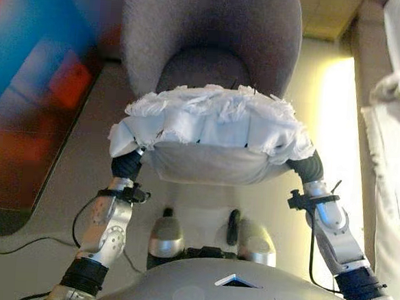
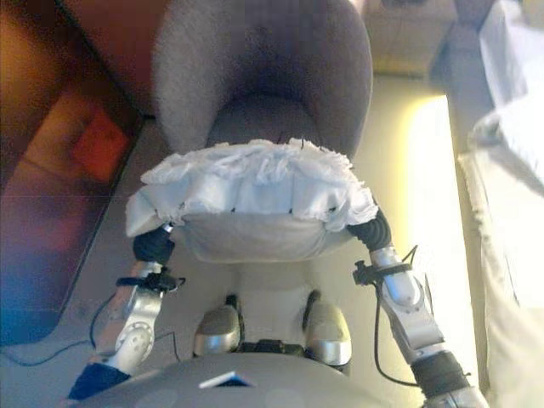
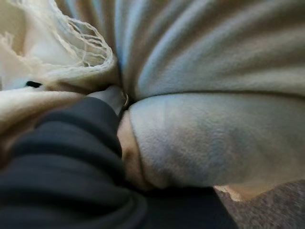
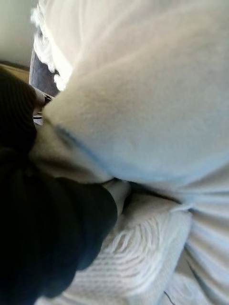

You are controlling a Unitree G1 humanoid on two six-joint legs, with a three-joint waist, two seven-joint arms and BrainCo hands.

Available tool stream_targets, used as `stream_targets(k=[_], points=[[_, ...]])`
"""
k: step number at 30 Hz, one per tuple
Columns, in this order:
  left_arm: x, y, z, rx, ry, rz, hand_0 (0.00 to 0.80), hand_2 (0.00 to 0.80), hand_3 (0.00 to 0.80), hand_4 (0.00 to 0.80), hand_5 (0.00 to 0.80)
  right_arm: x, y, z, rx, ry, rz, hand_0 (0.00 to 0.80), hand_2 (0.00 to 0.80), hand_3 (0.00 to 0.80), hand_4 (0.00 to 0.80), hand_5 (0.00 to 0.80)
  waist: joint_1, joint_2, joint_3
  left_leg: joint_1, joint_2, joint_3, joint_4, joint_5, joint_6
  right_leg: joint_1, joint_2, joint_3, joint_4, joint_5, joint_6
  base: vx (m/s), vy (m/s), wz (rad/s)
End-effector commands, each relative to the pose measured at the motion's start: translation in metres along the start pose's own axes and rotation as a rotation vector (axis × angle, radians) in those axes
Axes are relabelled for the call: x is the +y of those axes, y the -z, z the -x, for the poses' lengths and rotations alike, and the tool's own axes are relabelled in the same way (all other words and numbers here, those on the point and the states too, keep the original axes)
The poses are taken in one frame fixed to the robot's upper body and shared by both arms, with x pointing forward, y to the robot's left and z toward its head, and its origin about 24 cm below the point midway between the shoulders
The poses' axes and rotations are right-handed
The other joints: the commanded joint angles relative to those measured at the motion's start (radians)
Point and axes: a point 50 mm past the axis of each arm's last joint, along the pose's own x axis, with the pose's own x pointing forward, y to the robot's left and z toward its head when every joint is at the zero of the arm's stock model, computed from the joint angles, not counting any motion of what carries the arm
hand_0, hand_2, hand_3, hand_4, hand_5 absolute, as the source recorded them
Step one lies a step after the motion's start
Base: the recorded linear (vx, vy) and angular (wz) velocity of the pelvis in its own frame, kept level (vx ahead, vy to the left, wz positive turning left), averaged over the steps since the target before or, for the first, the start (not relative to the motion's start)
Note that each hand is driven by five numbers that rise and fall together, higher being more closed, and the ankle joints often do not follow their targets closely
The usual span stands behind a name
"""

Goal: Pick up the cushion and take it to the sofa

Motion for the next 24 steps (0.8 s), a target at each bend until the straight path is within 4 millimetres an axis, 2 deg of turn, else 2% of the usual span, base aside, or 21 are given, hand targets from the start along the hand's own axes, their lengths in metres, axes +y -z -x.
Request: stream_targets(k=[1,4,8,9,11,12,13,15,18,19,21,22,24], points=[[-0.037,-0.039,-0.016,-0.259,0.168,0.050,0.800,0.800,0.800,0.800,0.800,0.020,-0.049,-0.017,-0.300,-0.062,-0.053,0.800,0.800,0.800,0.800,0.800,0.042,-0.003,-0.040,-0.140,-0.054,-0.009,-0.195,0.256,-0.012,0.318,0.047,0.018,-0.417,0.151,0.049,0.497,0.062,0.25],[-0.037,-0.036,-0.008,-0.251,0.163,0.050,0.800,0.800,0.800,0.800,0.800,0.019,-0.045,-0.010,-0.275,-0.070,-0.060,0.800,0.800,0.800,0.800,0.800,0.059,0.002,-0.059,-0.146,-0.040,-0.032,-0.247,0.292,-0.024,0.362,0.047,0.045,-0.402,0.103,0.048,0.492,0.076,0.19],[-0.034,-0.035,-0.003,-0.250,0.153,0.048,0.800,0.800,0.800,0.800,0.800,0.015,-0.046,-0.007,-0.283,-0.072,-0.072,0.800,0.800,0.800,0.800,0.800,0.073,0.006,-0.070,-0.165,-0.008,-0.063,-0.244,0.305,-0.037,0.393,0.031,0.066,-0.363,0.035,0.053,0.459,0.115,0.05],[-0.032,-0.035,-0.005,-0.250,0.157,0.045,0.800,0.800,0.800,0.800,0.800,0.014,-0.047,-0.009,-0.290,-0.063,-0.075,0.800,0.800,0.800,0.800,0.800,0.075,0.007,-0.072,-0.181,0.007,-0.056,-0.214,0.296,-0.040,0.404,0.018,0.063,-0.346,0.012,0.057,0.451,0.175,-0.35],[-0.031,-0.037,-0.011,-0.245,0.157,0.038,0.800,0.800,0.800,0.800,0.800,0.011,-0.049,-0.012,-0.291,-0.045,-0.081,0.800,0.800,0.800,0.800,0.800,0.072,-0.010,-0.089,-0.176,-0.005,-0.020,-0.196,0.225,-0.013,0.409,-0.025,0.043,-0.319,0.011,0.085,0.416,0.212,-0.44],[-0.031,-0.039,-0.013,-0.243,0.162,0.038,0.800,0.800,0.800,0.800,0.800,0.010,-0.050,-0.013,-0.291,-0.035,-0.087,0.800,0.800,0.800,0.800,0.800,0.071,-0.019,-0.098,-0.179,-0.017,-0.013,-0.179,0.202,0.002,0.411,-0.043,0.039,-0.298,0.023,0.101,0.387,0.223,-0.72],[-0.032,-0.043,-0.015,-0.251,0.184,0.027,0.800,0.800,0.800,0.800,0.800,0.009,-0.053,-0.014,-0.299,-0.027,-0.094,0.800,0.800,0.800,0.800,0.800,0.072,-0.035,-0.112,-0.190,-0.039,0.001,-0.141,0.168,0.031,0.412,-0.071,0.036,-0.252,0.071,0.126,0.348,0.203,-0.70],[-0.035,-0.042,-0.016,-0.253,0.218,-0.001,0.800,0.800,0.800,0.800,0.800,0.011,-0.052,-0.014,-0.308,-0.009,-0.098,0.800,0.800,0.800,0.800,0.800,0.077,-0.055,-0.137,-0.188,-0.072,0.008,-0.117,0.135,0.071,0.393,-0.103,0.035,-0.158,0.180,0.165,0.352,0.204,-0.39],[-0.037,-0.040,-0.019,-0.236,0.235,-0.025,0.800,0.800,0.800,0.800,0.800,0.016,-0.051,-0.015,-0.311,0.019,-0.114,0.800,0.800,0.800,0.800,0.800,0.079,-0.062,-0.164,-0.154,-0.103,0.013,-0.112,0.103,0.108,0.349,-0.132,0.032,0.013,0.311,0.195,0.398,0.201,0.00],[-0.037,-0.039,-0.021,-0.228,0.232,-0.030,0.800,0.800,0.800,0.800,0.800,0.019,-0.050,-0.016,-0.308,0.023,-0.121,0.800,0.800,0.800,0.800,0.800,0.070,-0.059,-0.170,-0.132,-0.112,0.016,-0.116,0.090,0.117,0.311,-0.124,0.039,0.066,0.353,0.194,0.407,0.186,0.09],[-0.037,-0.039,-0.023,-0.216,0.232,-0.031,0.800,0.800,0.800,0.800,0.800,0.023,-0.049,-0.015,-0.302,0.026,-0.126,0.800,0.800,0.800,0.800,0.800,0.039,-0.058,-0.167,-0.085,-0.133,0.001,-0.141,0.080,0.124,0.223,-0.072,0.053,0.099,0.344,0.186,0.360,0.133,0.19],[-0.037,-0.040,-0.025,-0.212,0.243,-0.032,0.800,0.800,0.800,0.800,0.800,0.024,-0.049,-0.014,-0.301,0.031,-0.125,0.800,0.800,0.800,0.800,0.800,0.022,-0.063,-0.161,-0.063,-0.148,-0.002,-0.151,0.078,0.126,0.191,-0.047,0.047,0.090,0.329,0.185,0.324,0.077,0.40],[-0.038,-0.043,-0.028,-0.212,0.257,-0.033,0.800,0.800,0.800,0.800,0.800,0.023,-0.049,-0.013,-0.307,0.039,-0.121,0.800,0.800,0.800,0.800,0.800,0.001,-0.052,-0.153,-0.025,-0.153,-0.008,-0.166,0.071,0.121,0.110,-0.041,0.002,0.012,0.316,0.168,0.298,0.025,0.39]])
